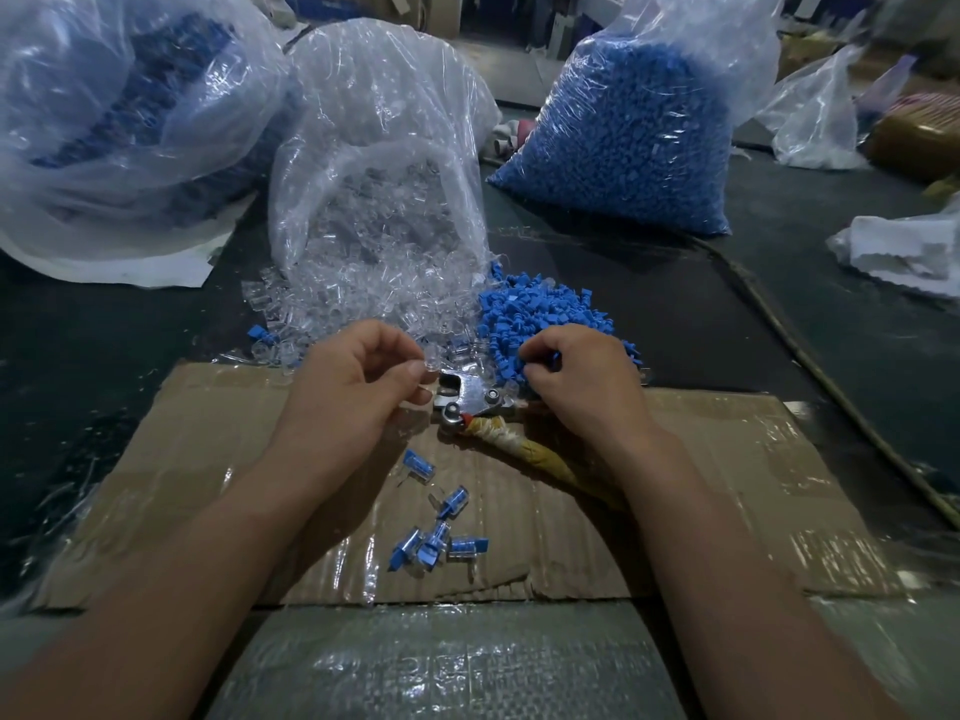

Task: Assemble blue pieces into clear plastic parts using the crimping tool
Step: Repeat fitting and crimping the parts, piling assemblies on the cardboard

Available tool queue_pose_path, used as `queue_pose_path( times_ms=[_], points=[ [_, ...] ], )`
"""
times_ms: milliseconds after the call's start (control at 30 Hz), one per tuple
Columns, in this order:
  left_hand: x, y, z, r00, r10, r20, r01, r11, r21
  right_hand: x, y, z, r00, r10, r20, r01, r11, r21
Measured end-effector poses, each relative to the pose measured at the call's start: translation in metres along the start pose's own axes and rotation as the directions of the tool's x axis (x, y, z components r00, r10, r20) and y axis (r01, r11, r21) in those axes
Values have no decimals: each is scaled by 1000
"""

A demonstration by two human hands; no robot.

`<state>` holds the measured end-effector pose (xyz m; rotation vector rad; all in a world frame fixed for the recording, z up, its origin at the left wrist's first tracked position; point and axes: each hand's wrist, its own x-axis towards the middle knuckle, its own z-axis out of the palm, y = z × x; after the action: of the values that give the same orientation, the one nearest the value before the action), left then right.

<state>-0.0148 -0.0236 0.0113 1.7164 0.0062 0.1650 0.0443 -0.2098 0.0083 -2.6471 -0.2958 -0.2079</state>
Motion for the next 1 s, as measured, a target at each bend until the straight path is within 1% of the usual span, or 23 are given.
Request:
queue_pose_path(
  times_ms=[133, 267, 400, 633, 733, 833, 900, 1000],
  points=[
    [1, -1, 0, 1000, 2, -1, -2, 1000, 14, -1, -1, 0, 1000, 8, -21, -8, 1000, 30],
    [1, 0, 0, 1000, 0, -2, 0, 1000, 19, -3, -1, -1, 998, -22, -60, 25, 998, 57],
    [2, 0, 0, 1000, 10, -4, -10, 1000, 28, -6, 0, -7, 992, -10, -126, 32, 985, 170],
    [1, -1, 0, 1000, 24, 14, -24, 999, 28, -16, -4, -15, 986, 21, -167, 31, 953, 300],
    [-1, 0, 0, 1000, 11, 15, -11, 1000, 9, -21, -9, -17, 989, 20, -144, 30, 940, 341],
    [-2, 2, 0, 1000, -11, 17, 11, 1000, -7, -25, -15, -16, 998, 6, -62, 18, 928, 372],
    [-2, 3, 0, 1000, -13, 17, 13, 1000, -6, -26, -19, -16, 1000, -17, -15, 22, 932, 361],
    [-3, 5, 1, 1000, -14, 23, 15, 1000, -2, -29, -26, -17, 999, -47, -19, 51, 917, 396]
  ],
)
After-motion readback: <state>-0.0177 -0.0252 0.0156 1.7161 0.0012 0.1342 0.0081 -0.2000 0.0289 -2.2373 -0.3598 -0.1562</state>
